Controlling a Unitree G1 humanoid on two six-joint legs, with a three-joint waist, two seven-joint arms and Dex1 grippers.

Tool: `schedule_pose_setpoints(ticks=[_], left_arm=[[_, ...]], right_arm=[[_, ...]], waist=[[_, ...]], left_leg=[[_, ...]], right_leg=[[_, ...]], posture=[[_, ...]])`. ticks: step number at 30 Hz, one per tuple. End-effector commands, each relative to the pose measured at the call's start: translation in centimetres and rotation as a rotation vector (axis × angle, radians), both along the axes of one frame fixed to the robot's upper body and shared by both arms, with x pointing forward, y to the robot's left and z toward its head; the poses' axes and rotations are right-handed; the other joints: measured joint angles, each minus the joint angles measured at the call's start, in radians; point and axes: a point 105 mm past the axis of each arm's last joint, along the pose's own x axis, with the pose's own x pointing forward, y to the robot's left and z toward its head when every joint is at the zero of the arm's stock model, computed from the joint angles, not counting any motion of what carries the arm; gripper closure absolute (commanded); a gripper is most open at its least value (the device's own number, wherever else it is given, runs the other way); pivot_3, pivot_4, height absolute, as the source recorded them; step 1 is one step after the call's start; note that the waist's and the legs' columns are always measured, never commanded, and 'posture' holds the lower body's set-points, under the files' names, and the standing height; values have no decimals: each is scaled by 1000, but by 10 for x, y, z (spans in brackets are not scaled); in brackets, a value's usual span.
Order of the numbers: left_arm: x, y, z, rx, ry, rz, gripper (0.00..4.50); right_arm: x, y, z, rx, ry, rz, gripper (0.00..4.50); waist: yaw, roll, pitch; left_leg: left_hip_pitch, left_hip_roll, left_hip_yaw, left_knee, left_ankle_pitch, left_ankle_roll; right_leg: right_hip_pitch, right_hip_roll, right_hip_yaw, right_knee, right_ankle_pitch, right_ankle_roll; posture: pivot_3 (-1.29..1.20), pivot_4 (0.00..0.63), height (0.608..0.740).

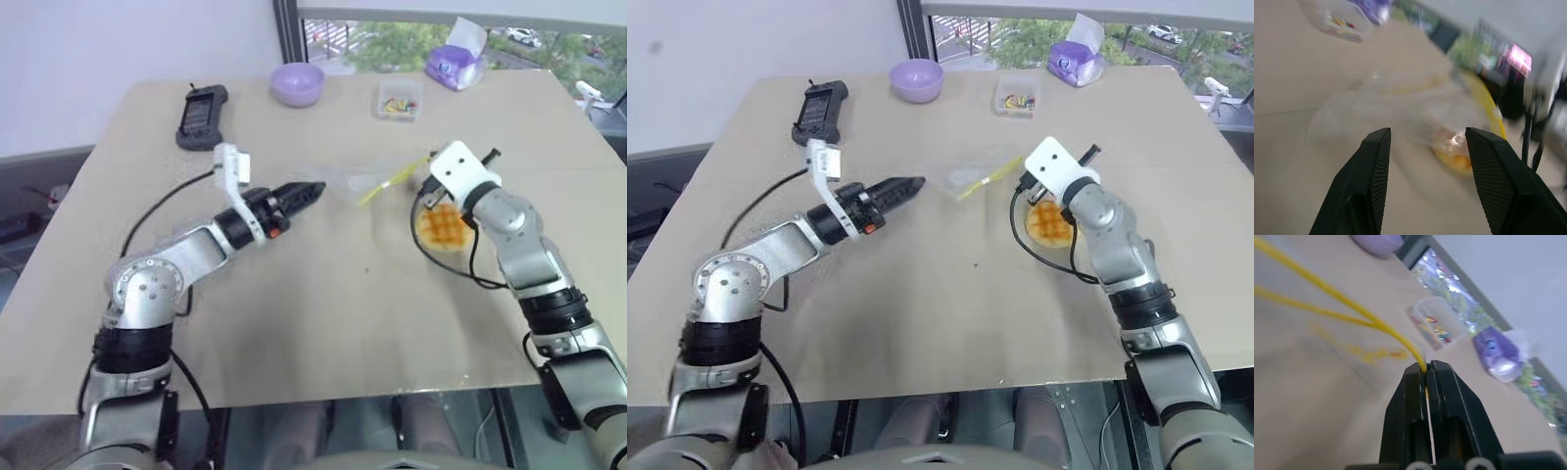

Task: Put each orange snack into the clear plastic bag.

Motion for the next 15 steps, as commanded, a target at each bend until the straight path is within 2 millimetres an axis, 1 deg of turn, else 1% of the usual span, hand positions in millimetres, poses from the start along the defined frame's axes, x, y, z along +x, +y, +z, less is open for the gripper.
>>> schedule_pose_setpoints(ticks=[1, 4, 8, 12, 15], left_arm=[[-16, -25, 14, 122, -179, -118, 1947], [-20, -38, 12, 123, -212, -155, 1947], [-20, -48, 4, 109, -206, -177, 1947], [-16, -50, 4, 84, -191, -162, 1947], [-6, -47, 0, 132, -200, -109, 1947]], right_arm=[[-1, 7, 18, -48, -62, -14, 4500], [2, 10, 3, -49, -9, -27, 4500], [5, 11, -9, -80, 39, -57, 4500], [5, 16, -14, -92, 59, -53, 4500], [5, 20, -13, -51, 66, -50, 4500]], waist=[[0, 0, 0], [-2, 0, 0], [-4, 0, 0], [-10, 0, 0], [-17, 0, 0]], left_leg=[[0, 1, 0, -1, 0, 0], [0, 3, 1, -3, 0, 0], [0, 3, 1, -3, 0, 0], [0, 3, 1, -3, 0, 0], [0, 3, 1, -3, 0, 0]], right_leg=[[0, 0, 0, -1, 0, 0], [-1, 0, 0, -1, 0, 0], [-2, 1, 1, -1, 0, 0], [-2, 1, 1, -1, 0, 0], [-2, 1, 1, 0, 0, 0]], posture=[[0, 150, 740], [0, 150, 740], [0, 150, 740], [0, 150, 740], [0, 150, 740]])
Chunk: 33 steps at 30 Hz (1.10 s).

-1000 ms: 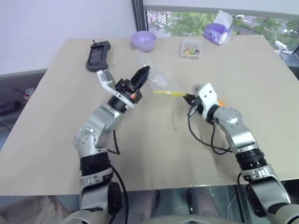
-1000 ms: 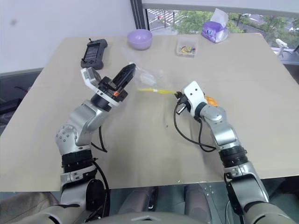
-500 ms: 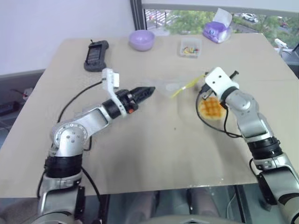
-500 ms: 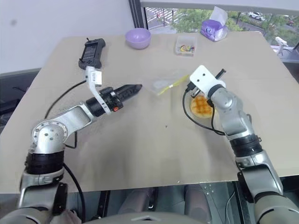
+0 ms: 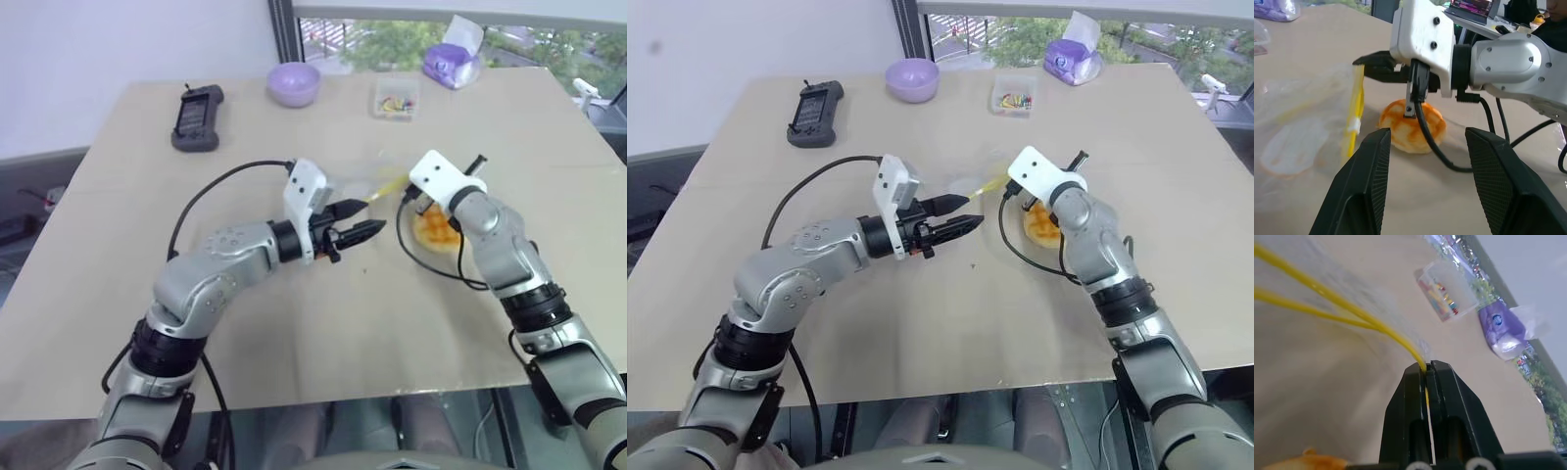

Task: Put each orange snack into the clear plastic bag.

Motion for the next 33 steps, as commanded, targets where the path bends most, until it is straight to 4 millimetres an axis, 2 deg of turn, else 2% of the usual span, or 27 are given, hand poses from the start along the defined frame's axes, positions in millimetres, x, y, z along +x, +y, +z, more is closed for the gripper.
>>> schedule_pose_setpoints(ticks=[1, 6, 13, 21, 28, 33], left_arm=[[10, 5, 7, 44, -71, 61, 1947], [23, 7, -2, 246, -236, 132, 1947], [20, 3, -22, 521, -450, 75, 1947], [28, 5, -19, 598, -570, 130, 1947], [29, 3, -22, 574, -560, 153, 1947], [34, 14, -24, 612, -550, 196, 1947]], right_arm=[[0, 5, 16, 43, -41, 2, 4500], [-1, 5, 12, 76, -28, -9, 4500], [0, 11, 17, 142, -39, -23, 4500], [-2, 23, 20, 207, -26, -7, 4500], [-3, 26, 20, 210, -25, 5, 4500], [-3, 26, 20, 210, -26, 7, 4500]], waist=[[-5, 0, 0], [-7, 0, 0], [-8, 0, 0], [-8, 0, 0], [-8, 0, 0], [-9, 0, 0]], left_leg=[[0, 0, 0, 0, 0, 0], [1, -1, 0, 0, 0, 0], [0, -1, 0, 0, 0, 0], [0, -1, 0, 0, 0, 0], [0, -1, 0, 0, 0, 0], [0, -1, 0, 0, 0, -1]], right_leg=[[0, 0, 0, 0, 0, 0], [0, 0, 0, 1, 0, 0], [0, 0, 0, 1, 0, 0], [-1, 1, 0, 2, 0, 0], [-1, 1, 0, 3, 0, 0], [-1, 1, 0, 4, 0, 0]], posture=[[0, 150, 740], [0, 150, 740], [0, 150, 740], [0, 150, 740], [0, 150, 740], [0, 150, 740]])
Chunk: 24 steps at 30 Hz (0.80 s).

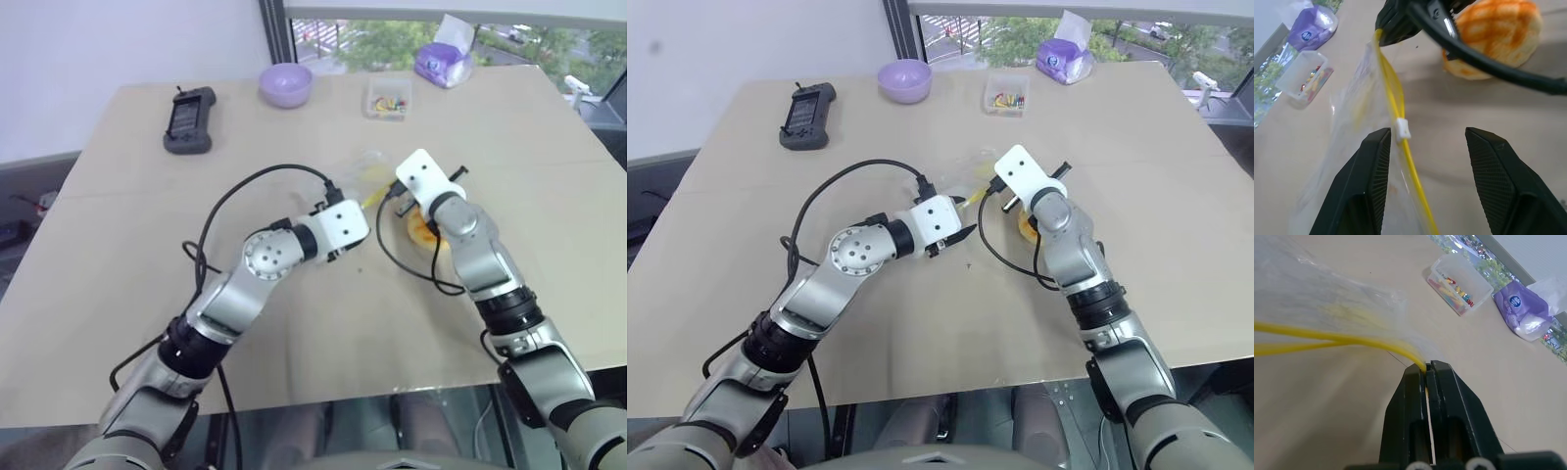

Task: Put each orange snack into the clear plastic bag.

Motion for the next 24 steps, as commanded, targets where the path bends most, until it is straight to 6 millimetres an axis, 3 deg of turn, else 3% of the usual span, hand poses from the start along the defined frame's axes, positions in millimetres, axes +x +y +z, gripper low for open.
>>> schedule_pose_setpoints(ticks=[1, 9, 24], left_arm=[[5, 14, 8, 11, -39, 52, 1947], [4, 19, 4, 35, -26, 71, 1947], [-3, 9, 8, 3, -27, 37, 1947]], right_arm=[[-2, 4, 25, 28, -81, 18, 4500], [-2, 5, 24, 30, -82, 19, 4500], [-3, 6, 21, 19, -78, 27, 4500]], waist=[[0, 0, 0], [-1, 0, 0], [-1, 0, 0]], left_leg=[[0, 0, 0, 0, 0, 0], [0, 0, 0, 0, 0, 0], [0, 0, 0, 1, 0, 0]], right_leg=[[0, 0, 0, 0, 0, 0], [0, 0, 0, 0, 0, 0], [0, 0, 0, 1, 0, 0]], posture=[[0, 150, 740], [0, 150, 740], [0, 150, 740]])
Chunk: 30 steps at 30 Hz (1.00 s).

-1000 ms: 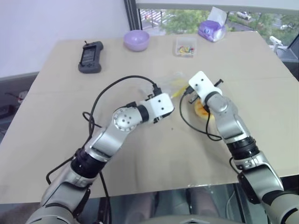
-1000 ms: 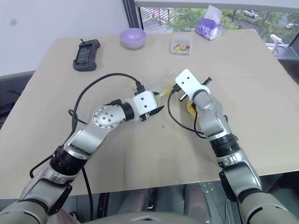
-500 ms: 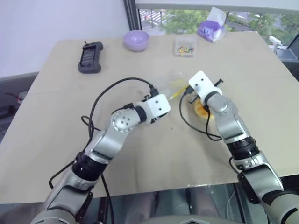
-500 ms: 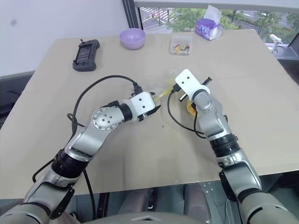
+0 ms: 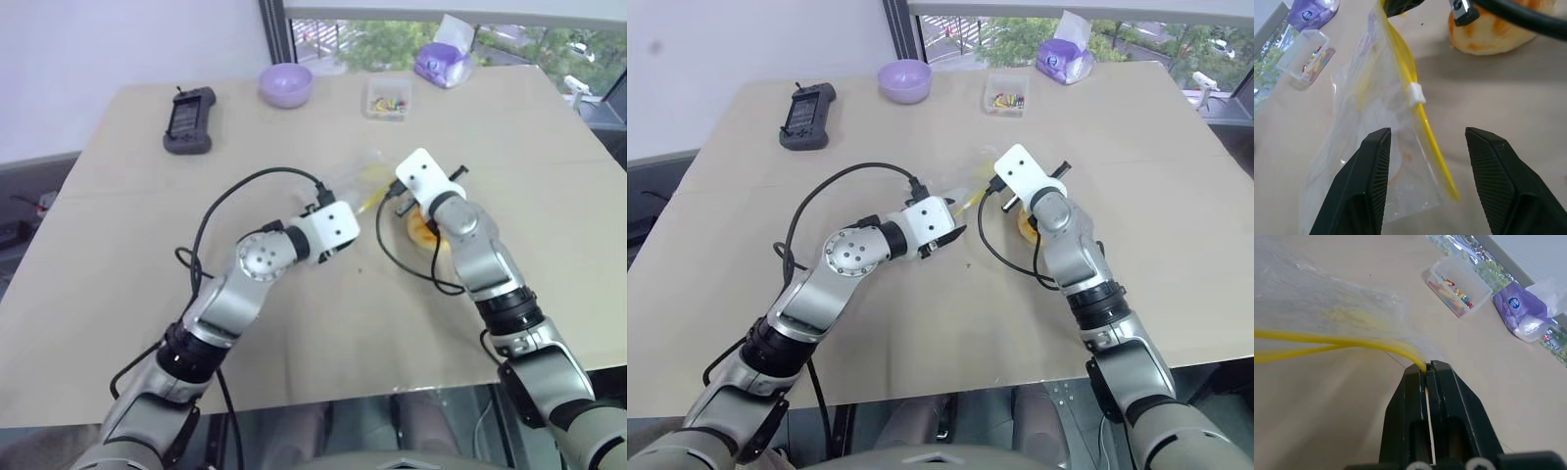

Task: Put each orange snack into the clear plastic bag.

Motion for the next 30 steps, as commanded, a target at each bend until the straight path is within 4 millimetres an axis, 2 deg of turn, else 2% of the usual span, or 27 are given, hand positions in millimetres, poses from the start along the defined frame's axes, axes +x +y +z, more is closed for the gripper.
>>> schedule_pose_setpoints(ticks=[1, 3, 4, 6, 9, 11, 17, 22, 25, 30], left_arm=[[-3, 0, 14, -15, -54, -4, 1947], [-3, 0, 14, -14, -54, -5, 1947], [-3, 0, 14, -15, -53, -5, 2316], [-4, 0, 14, -15, -51, -4, 2642], [-3, 1, 13, -21, -43, 0, 4018], [-3, 1, 11, -25, -32, 3, 4451], [-1, 4, 8, -1, -42, 14, 4451], [3, 6, 12, 8, -84, 23, 4451], [8, 7, 19, -1, -150, 25, 4500], [14, 10, 32, -37, -243, 15, 4500]], right_arm=[[-3, 5, 20, 17, -73, 25, 4500], [-3, 6, 20, 16, -73, 26, 4500], [-3, 6, 20, 15, -73, 27, 4500], [-3, 7, 20, 14, -73, 29, 4500], [-4, 7, 20, 14, -75, 30, 4500], [-4, 6, 20, 13, -75, 30, 4500], [-4, 8, 18, 12, -64, 42, 4500], [-4, 11, 13, 84, 25, 57, 4500], [-10, 17, 13, 111, 52, 125, 3640], [-24, 18, 8, 116, 132, 211, 1270]], waist=[[0, 0, 0], [0, 0, 0], [0, 0, 0], [0, 0, 0], [0, 0, 0], [0, 0, 0], [0, 0, 0], [0, 0, 0], [0, 0, 0], [1, 0, 0]], left_leg=[[0, 0, 0, 0, 0, 0], [0, 0, 0, 0, 0, 0], [0, 0, 0, 0, 0, 0], [0, 0, 0, 0, 0, 0], [0, 0, 0, 0, 0, 0], [0, 0, 0, 0, 0, 0], [0, 0, 0, 0, 0, 0], [0, 0, 0, 1, 0, 0], [0, 0, 0, 1, 0, 0], [0, 0, 0, 1, 0, 0]], right_leg=[[0, 0, 0, 0, 0, 0], [0, 0, 0, 0, 0, 0], [0, 0, 0, 0, 0, 0], [0, 0, 0, 0, 0, 0], [0, 0, 0, 0, 0, 0], [0, 0, 0, 0, 0, 0], [0, 0, 0, 0, 0, 0], [0, 0, 0, 1, 0, 0], [0, 0, 0, 1, 0, 0], [0, 0, 0, 0, 0, 0]], posture=[[0, 150, 740], [0, 150, 740], [0, 150, 740], [0, 150, 740], [0, 150, 740], [0, 150, 740], [0, 150, 740], [0, 150, 740], [0, 150, 740], [0, 150, 740]])
